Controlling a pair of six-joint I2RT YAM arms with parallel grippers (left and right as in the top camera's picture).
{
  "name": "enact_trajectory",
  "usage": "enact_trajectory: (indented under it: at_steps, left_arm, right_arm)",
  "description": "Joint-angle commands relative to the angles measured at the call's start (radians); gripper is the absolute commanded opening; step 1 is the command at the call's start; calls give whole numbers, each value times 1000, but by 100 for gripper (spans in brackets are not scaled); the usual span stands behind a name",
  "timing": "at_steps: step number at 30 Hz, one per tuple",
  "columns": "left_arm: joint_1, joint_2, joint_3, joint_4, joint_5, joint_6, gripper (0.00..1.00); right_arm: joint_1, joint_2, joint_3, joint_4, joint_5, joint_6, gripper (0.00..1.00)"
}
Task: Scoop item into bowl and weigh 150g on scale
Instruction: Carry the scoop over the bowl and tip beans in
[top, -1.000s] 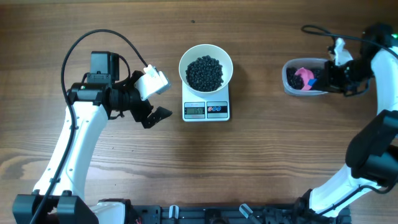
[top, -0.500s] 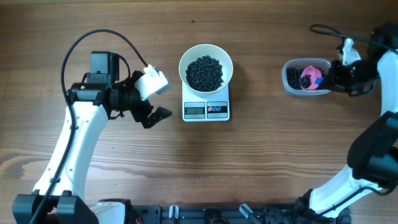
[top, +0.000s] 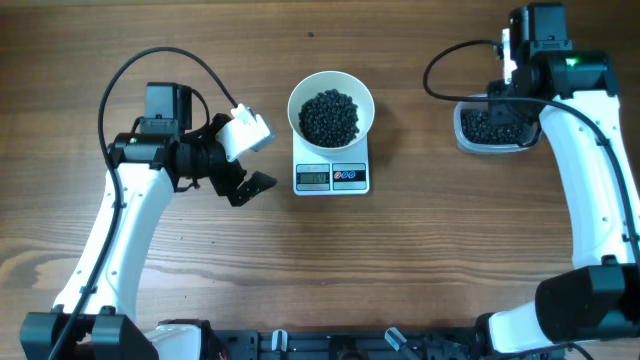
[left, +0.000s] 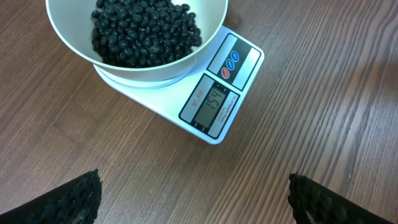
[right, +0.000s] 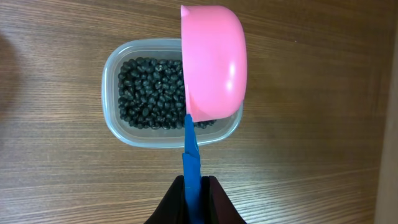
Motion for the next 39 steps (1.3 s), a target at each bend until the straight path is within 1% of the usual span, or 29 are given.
enact_trajectory:
  at_steps: [1, 3, 4, 6, 8, 11, 14, 18, 21, 22, 24, 26, 30, 32, 34, 39]
  left_arm:
    - [5, -16, -4, 0, 23, 16, 100]
    - [5, -16, -4, 0, 23, 16, 100]
    - [5, -16, -4, 0, 22, 16, 100]
    - [5, -16, -4, 0, 23, 16, 100]
    - [5, -16, -4, 0, 23, 16, 100]
    - [5, -16, -4, 0, 23, 16, 100]
    - [5, -16, -4, 0, 23, 16, 100]
    - [5, -16, -4, 0, 23, 16, 100]
    - [5, -16, -4, 0, 23, 16, 100]
    - [5, -16, -4, 0, 23, 16, 100]
    - [5, -16, -4, 0, 23, 16, 100]
    - [5, -16, -4, 0, 23, 16, 100]
    - [5, -16, -4, 0, 23, 16, 100]
    - [5, -16, -4, 0, 23, 16, 100]
    - [5, -16, -4, 0, 23, 16, 100]
    - [5, -16, -4, 0, 23, 16, 100]
  right_arm:
    - [-2, 10, 3, 16, -88, 8, 4]
    - [-2, 10, 54, 19, -255, -24, 4]
    - [0, 10, 98, 35, -388, -24, 4]
    - [22, 10, 137, 83, -544, -11, 4]
    - [84, 18, 138, 127, -557, 5, 4]
    - [173, 70, 188, 125, -623, 14, 4]
    - [282, 119, 201, 126, -627, -14, 4]
    - [346, 159, 201, 117, -578, -40, 4]
    - [384, 249, 201, 115, -482, -42, 4]
    - [397, 281, 201, 113, -416, -41, 4]
    - [407, 316, 201, 121, -321, -42, 4]
    - [409, 336, 201, 130, -275, -43, 4]
    - [410, 340, 201, 158, -267, -58, 4]
    - [411, 340, 195, 141, -318, -95, 4]
    - [422, 340, 180, 130, -356, -103, 4]
    - [481, 340, 171, 114, -400, -129, 4]
